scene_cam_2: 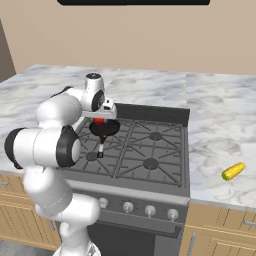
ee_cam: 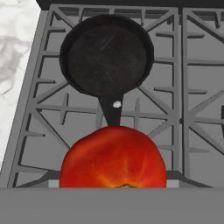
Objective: Put the tomato and corn in the pan. Then turn on the rear left burner and set the heat to medium.
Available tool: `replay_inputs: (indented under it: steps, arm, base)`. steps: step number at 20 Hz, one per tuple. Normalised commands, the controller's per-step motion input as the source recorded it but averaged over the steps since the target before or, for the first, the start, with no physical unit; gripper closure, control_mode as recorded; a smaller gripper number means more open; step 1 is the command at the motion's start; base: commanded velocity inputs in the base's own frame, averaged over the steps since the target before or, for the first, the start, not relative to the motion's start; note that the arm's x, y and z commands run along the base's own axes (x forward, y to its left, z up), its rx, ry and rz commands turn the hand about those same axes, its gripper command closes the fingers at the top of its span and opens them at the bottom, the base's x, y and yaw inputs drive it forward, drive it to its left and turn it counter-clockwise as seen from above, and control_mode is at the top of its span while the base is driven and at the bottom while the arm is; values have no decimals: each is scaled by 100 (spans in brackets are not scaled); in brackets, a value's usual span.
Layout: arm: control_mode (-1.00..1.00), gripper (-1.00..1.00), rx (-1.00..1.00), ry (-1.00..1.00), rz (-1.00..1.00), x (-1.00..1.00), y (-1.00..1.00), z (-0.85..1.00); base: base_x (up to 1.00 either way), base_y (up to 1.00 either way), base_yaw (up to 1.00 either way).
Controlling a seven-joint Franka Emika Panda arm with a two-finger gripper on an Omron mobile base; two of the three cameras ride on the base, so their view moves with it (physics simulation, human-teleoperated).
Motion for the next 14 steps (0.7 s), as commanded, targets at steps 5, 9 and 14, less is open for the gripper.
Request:
replay_inputs:
  steps: [5,9,14]
  arm:
    - [-100,100,0,4,0,37,12,-15]
    - [-100,100,-2,3,0,49,15,-17]
    - [-100,100,-2,1,0,57,5,-14]
  base:
    - [0,0,0]
    - [0,0,0]
    - [0,0,0]
